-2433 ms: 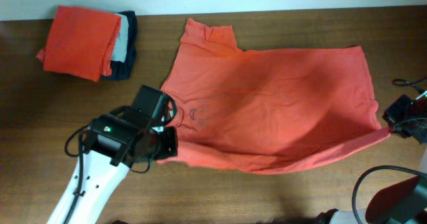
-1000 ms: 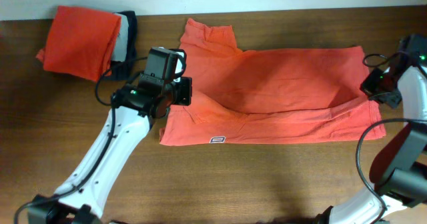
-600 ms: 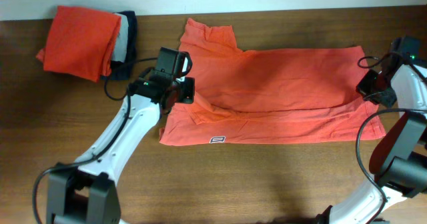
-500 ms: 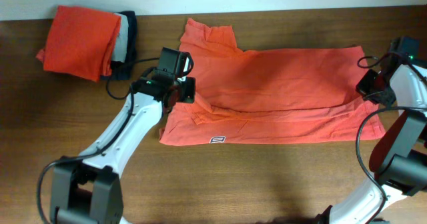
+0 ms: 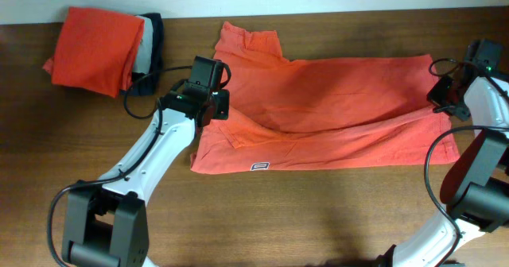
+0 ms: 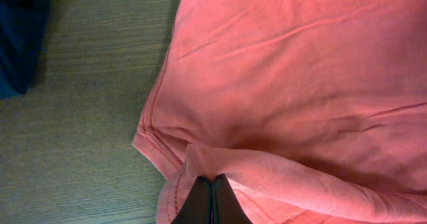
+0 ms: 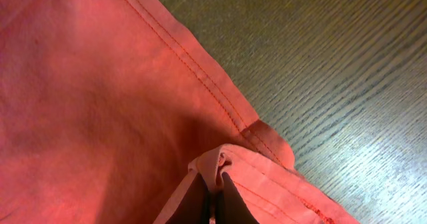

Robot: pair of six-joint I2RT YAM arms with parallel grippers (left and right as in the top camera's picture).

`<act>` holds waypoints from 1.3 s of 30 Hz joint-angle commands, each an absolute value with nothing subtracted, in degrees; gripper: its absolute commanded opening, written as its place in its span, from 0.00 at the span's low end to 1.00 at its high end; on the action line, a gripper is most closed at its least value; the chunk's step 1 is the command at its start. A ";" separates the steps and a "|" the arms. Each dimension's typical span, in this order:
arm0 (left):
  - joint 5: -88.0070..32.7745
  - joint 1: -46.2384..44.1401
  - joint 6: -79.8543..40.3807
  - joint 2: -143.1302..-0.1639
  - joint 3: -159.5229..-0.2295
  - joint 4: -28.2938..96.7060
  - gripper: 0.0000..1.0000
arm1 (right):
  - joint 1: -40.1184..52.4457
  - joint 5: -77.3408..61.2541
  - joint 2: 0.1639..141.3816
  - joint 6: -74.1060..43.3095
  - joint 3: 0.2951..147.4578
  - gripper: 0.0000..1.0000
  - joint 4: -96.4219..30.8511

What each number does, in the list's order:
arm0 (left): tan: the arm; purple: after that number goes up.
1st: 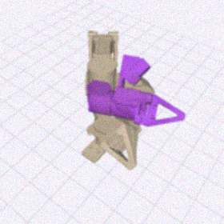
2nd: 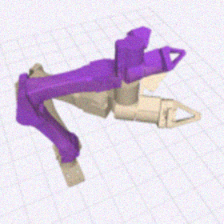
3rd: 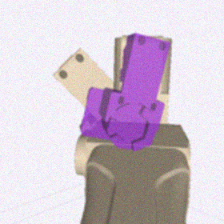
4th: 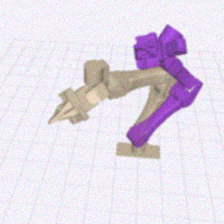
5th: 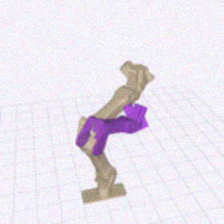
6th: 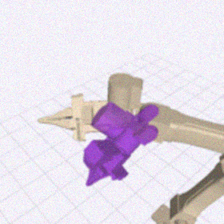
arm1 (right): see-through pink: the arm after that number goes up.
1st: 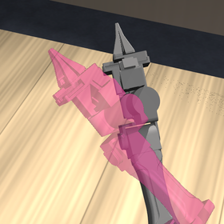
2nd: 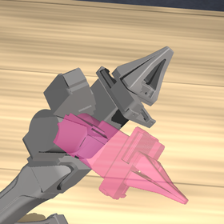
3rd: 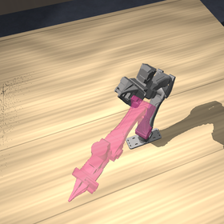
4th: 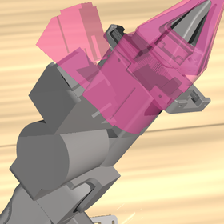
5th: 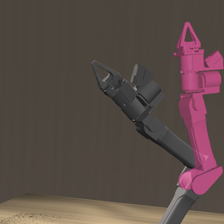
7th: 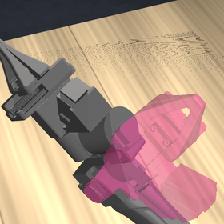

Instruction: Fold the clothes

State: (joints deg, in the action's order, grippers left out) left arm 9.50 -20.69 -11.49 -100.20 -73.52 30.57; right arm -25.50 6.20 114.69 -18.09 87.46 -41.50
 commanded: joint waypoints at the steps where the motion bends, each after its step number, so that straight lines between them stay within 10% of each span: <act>1: 10.59 -20.27 -10.39 -100.40 -74.78 30.39 0.01 | -25.12 7.38 116.57 -18.98 88.29 0.08 -40.80; 5: 11.05 -20.18 -10.39 -100.42 -74.78 30.00 0.01 | -25.12 7.31 119.00 -18.96 88.29 0.13 -40.62; 9: 11.09 -20.16 -10.39 -100.42 -74.78 29.10 0.01 | -25.12 6.00 120.62 -18.87 88.29 0.34 -38.54; 11: 12.21 -19.94 -10.39 -100.42 -74.78 28.16 0.02 | -25.12 4.75 120.38 -18.65 88.55 0.61 -36.75; 14: 12.71 -18.13 -10.39 -100.42 -74.81 26.13 0.30 | -25.12 1.06 120.05 -13.34 89.69 0.95 -34.76; 17: 12.67 -16.01 -10.39 -100.42 -74.81 25.67 0.42 | -25.21 -2.22 119.59 -9.23 91.18 1.00 -35.40; 34: -5.21 -11.18 -19.81 -100.38 -79.13 45.89 0.49 | -36.27 -4.12 109.19 -9.41 101.25 0.98 -64.38; 39: -9.02 -12.01 -19.92 -100.40 -78.81 53.21 0.02 | -36.27 -9.96 109.49 -6.96 99.29 0.37 -68.27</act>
